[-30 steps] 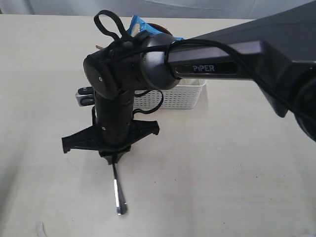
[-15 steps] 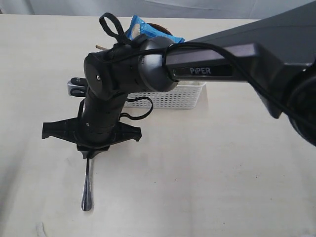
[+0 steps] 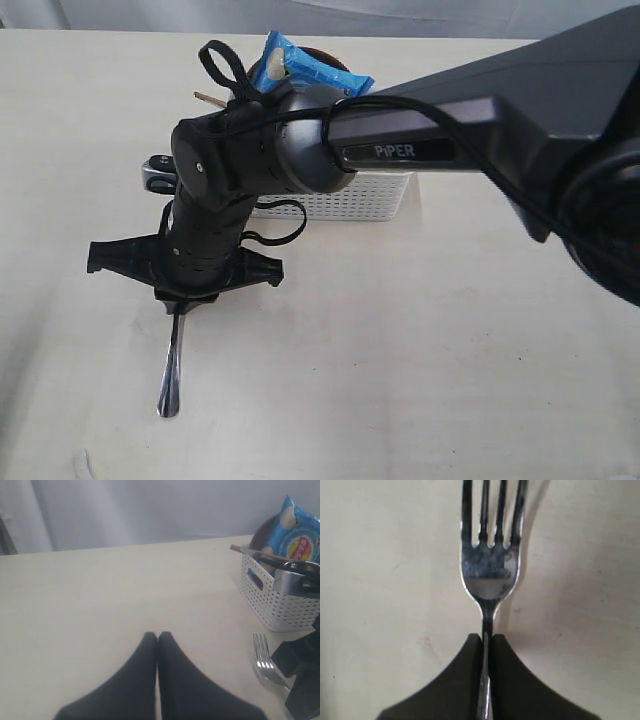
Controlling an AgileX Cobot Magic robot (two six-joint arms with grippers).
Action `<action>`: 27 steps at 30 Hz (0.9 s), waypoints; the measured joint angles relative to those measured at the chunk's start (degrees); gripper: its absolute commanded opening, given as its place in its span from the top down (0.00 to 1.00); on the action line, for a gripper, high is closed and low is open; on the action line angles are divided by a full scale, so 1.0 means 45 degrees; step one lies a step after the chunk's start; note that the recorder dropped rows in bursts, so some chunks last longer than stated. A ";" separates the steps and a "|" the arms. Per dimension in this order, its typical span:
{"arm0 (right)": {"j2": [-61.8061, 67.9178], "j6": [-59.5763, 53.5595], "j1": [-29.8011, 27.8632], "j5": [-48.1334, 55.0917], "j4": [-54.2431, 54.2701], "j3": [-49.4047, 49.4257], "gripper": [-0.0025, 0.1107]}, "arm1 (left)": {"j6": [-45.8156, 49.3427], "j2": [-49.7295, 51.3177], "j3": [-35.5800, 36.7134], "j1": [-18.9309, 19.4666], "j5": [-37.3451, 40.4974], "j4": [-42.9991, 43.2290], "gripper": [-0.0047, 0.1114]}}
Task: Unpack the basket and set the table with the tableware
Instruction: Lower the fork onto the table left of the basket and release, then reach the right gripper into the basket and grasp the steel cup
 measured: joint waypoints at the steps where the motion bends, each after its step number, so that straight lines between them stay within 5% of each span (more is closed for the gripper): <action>1: 0.0021 0.0000 0.0000 -0.0009 0.0000 0.0000 0.97 | 0.0000 0.0000 0.0000 0.0000 0.0000 0.0000 0.96; 7: 0.0021 0.0000 0.0000 -0.0092 -0.0056 0.0000 0.64 | 0.0000 0.0000 0.0000 0.0000 0.0000 0.0000 0.96; 12: 0.0021 0.0000 0.0000 0.0220 -0.1002 -0.0122 0.64 | 0.0000 0.0000 0.0000 0.0000 0.0000 0.0000 0.96; 19: -0.0900 -0.0623 -0.0069 0.5154 -0.5624 -0.4007 0.64 | 0.0000 0.0000 0.0000 0.0000 0.0000 0.0000 0.96; 27: -0.0956 -0.0739 -0.2501 0.6955 -0.5686 -0.6373 0.64 | 0.0000 0.0000 0.0000 0.0000 0.0000 0.0000 0.96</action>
